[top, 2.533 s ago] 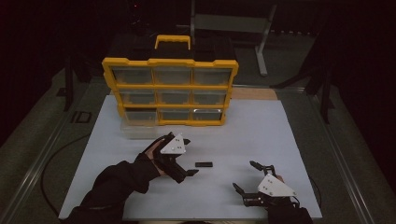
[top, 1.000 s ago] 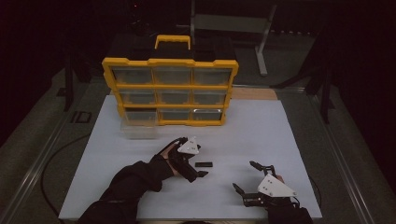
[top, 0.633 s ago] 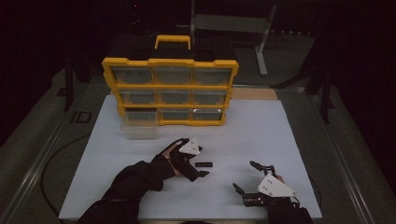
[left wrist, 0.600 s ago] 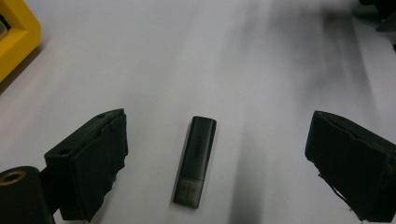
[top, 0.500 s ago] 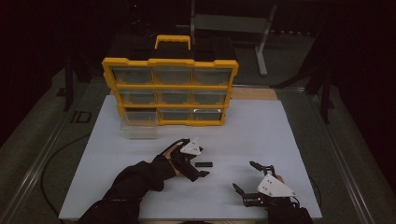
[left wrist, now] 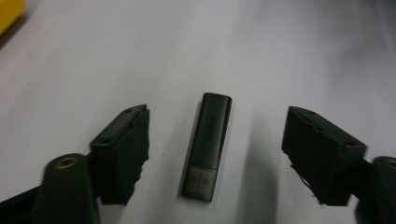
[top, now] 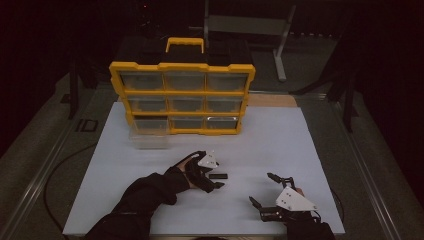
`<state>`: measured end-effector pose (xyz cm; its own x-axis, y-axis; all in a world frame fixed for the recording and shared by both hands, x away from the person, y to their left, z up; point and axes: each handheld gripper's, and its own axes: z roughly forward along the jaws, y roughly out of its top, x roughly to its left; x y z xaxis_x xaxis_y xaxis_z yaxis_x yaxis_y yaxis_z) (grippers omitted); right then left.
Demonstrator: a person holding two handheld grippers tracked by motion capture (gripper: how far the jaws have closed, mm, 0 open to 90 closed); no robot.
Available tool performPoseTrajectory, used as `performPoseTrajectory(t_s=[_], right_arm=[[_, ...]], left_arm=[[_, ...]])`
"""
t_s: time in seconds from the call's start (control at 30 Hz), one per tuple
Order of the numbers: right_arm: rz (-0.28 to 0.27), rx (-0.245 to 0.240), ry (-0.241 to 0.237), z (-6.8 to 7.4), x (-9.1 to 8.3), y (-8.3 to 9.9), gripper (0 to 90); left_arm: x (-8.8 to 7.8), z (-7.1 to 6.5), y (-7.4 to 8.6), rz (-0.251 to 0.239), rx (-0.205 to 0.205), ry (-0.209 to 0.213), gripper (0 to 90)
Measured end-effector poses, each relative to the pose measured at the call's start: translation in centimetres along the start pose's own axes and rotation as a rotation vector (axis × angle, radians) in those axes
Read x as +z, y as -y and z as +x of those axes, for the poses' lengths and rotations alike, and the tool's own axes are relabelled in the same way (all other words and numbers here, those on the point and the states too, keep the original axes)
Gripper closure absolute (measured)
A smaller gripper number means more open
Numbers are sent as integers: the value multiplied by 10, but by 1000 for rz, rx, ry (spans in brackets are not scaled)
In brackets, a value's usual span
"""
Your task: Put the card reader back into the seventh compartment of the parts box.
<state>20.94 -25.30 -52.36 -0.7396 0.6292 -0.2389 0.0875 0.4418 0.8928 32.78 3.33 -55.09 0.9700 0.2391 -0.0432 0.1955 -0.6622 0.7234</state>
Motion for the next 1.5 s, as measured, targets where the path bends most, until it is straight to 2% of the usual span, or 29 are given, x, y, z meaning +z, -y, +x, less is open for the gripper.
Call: performPoseTrajectory(t_s=[0.33,0.7,1.03,1.4,1.5], right_arm=[[1,2,0,0,0,0,87],[3,-3,-2,0,0,0,87],[7,-4,-1,1,0,0,86],[6,-4,-2,1,1,0,87],[6,-4,-2,1,0,0,87]], left_arm=[[4,1,1,20,-5,-14,453],[6,1,1,16,0,-10,604],[8,3,-2,27,-11,17,666],[9,0,-7,75,8,7,722],[9,0,-7,71,6,9,726]])
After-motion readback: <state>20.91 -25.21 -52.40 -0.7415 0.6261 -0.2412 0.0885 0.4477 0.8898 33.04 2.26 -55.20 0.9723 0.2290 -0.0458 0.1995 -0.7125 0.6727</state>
